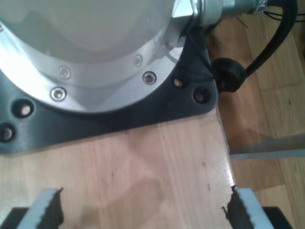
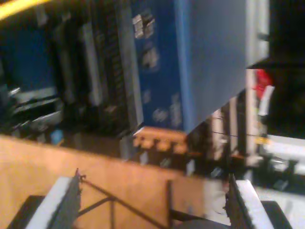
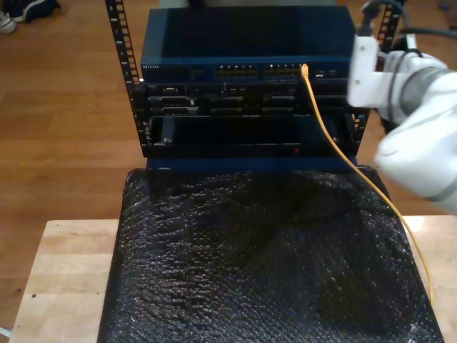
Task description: Grab the cable and plug it in
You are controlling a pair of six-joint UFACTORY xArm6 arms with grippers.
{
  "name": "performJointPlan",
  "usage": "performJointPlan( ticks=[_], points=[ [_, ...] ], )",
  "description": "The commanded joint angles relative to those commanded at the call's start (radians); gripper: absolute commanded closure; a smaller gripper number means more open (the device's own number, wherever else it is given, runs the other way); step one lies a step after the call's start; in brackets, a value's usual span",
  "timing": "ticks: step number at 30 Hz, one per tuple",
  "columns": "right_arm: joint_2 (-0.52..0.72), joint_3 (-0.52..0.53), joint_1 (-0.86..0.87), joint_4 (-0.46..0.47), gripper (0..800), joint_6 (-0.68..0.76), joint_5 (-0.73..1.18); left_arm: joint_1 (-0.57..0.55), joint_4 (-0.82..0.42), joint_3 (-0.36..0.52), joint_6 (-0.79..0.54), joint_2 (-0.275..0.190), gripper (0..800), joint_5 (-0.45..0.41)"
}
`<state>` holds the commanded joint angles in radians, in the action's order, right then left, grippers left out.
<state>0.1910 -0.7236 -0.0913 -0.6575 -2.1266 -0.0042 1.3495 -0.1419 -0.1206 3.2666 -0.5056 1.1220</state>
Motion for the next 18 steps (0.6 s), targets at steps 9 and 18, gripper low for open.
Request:
performJointPlan(
  ticks=[9, 18],
  points=[
    [0.172, 0.106, 0.339, 0.072, 70, -0.196, 0.347, 0.0, 0.0, 0.0, 0.0, 0.0, 0, 0.0],
    [0.29, 0.115, 0.692, 0.221, 11, -0.308, 0.663, 0.0, 0.0, 0.0, 0.0, 0.0, 0, 0.0]
  ],
)
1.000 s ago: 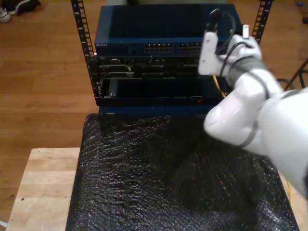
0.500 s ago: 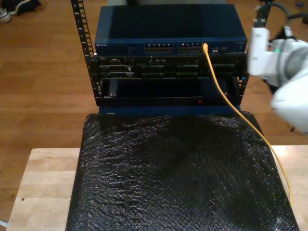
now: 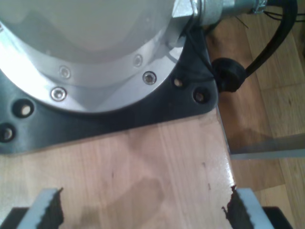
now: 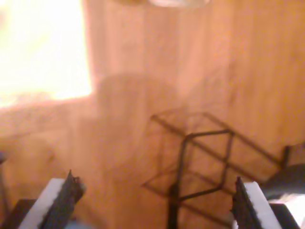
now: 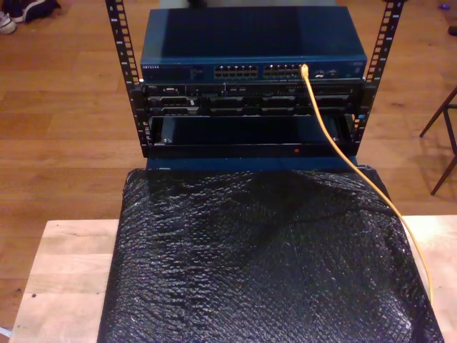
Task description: Grab the cable and plug it in
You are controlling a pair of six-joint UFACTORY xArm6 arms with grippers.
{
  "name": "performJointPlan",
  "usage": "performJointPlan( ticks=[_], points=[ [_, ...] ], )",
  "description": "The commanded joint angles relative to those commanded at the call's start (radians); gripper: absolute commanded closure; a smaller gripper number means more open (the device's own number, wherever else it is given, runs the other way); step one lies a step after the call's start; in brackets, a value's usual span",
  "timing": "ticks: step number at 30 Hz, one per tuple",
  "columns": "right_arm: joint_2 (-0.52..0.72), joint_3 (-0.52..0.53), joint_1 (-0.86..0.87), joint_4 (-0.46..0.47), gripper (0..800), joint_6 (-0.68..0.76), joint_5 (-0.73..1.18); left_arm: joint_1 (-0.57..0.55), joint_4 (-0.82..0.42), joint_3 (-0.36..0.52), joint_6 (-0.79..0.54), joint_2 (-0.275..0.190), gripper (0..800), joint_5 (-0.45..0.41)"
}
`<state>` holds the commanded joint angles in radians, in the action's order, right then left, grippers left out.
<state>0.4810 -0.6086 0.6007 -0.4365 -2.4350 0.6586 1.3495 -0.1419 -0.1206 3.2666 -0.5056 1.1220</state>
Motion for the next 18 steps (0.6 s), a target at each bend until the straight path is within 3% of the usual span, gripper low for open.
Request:
performJointPlan(
  ticks=[10, 18],
  points=[
    [0.127, 0.034, 0.325, 0.097, 3, -0.169, 0.416, 0.0, 0.0, 0.0, 0.0, 0.0, 0, 0.0],
    [0.245, 0.152, 0.503, 0.216, 3, -0.338, 0.471, 0.0, 0.0, 0.0, 0.0, 0.0, 0, 0.0]
  ],
)
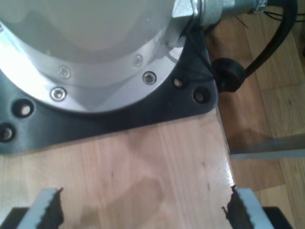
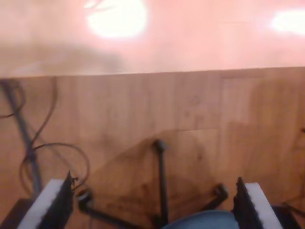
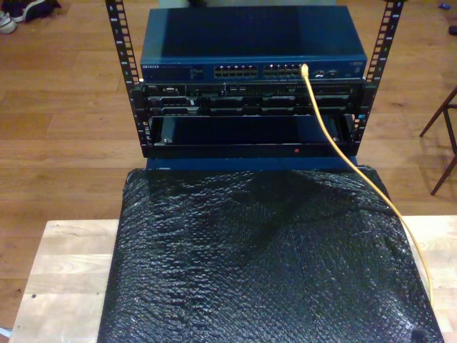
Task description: Grab the cable and plug it in
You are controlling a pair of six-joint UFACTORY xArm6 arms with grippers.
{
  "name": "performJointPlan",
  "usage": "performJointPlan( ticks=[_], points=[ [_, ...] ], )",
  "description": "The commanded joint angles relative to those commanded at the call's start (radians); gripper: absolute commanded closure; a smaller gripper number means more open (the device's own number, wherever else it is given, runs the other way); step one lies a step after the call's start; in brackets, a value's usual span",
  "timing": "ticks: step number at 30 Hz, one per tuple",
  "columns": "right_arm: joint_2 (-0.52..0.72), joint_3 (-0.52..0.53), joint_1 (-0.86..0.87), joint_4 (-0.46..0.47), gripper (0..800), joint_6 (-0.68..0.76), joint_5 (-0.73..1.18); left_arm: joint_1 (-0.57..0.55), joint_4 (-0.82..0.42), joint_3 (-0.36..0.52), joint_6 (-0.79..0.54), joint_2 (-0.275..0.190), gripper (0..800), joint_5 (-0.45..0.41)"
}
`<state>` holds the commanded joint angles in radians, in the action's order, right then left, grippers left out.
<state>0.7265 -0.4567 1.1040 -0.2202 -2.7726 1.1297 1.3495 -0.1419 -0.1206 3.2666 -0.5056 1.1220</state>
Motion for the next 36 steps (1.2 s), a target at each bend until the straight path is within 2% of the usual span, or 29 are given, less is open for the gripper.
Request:
performJointPlan(
  ticks=[10, 22, 27, 36],
  points=[
    [0.012, 0.078, 0.133, 0.167, 2, -0.124, 0.028, 0.0, 0.0, 0.0, 0.0, 0.0, 0, 0.0],
    [0.009, 0.226, 0.339, 0.172, 2, -0.341, 0.015, 0.0, 0.0, 0.0, 0.0, 0.0, 0, 0.0],
    [0.002, 0.278, 0.356, 0.173, 2, -0.359, -0.023, 0.0, 0.0, 0.0, 0.0, 0.0, 0, 0.0],
    [0.008, 0.302, 0.356, 0.17, 2, -0.361, -0.026, 0.0, 0.0, 0.0, 0.0, 0.0, 0, 0.0]
  ],
)
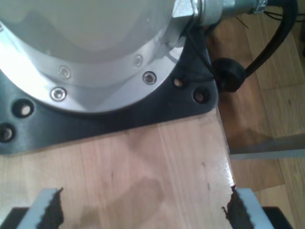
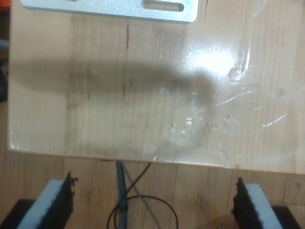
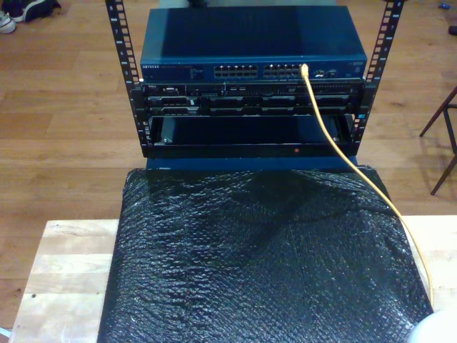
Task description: Grab the cable and plug it in
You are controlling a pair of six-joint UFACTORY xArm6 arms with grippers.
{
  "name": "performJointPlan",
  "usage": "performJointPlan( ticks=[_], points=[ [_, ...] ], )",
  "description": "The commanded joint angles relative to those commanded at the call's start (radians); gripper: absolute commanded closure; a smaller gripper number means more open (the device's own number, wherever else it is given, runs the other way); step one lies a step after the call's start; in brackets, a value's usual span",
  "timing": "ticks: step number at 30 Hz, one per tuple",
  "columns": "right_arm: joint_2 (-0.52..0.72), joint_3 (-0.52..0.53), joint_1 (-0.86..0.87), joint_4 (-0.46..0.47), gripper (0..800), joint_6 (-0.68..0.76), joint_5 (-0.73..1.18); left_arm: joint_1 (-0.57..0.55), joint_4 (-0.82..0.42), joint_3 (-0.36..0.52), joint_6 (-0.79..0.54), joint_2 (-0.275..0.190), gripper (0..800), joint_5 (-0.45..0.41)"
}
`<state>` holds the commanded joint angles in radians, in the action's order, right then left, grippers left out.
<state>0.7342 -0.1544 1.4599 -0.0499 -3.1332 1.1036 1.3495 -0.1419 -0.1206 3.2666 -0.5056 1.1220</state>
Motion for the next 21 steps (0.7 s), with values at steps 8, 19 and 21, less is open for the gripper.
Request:
performJointPlan(
  ticks=[8, 19, 21],
  points=[
    [-0.012, 0.057, 0.0, 0.002, 2, -0.005, -0.051, 0.0, 0.0, 0.0, 0.0, 0.0, 0, 0.0],
    [-0.14, 0.064, -0.002, 0.003, 2, -0.006, -0.064, 0.0, 0.0, 0.0, 0.0, 0.0, 0, 0.0],
    [-0.153, 0.064, 0.002, 0.002, 2, -0.012, -0.064, 0.0, 0.0, 0.0, 0.0, 0.0, 0, 0.0]
  ],
)
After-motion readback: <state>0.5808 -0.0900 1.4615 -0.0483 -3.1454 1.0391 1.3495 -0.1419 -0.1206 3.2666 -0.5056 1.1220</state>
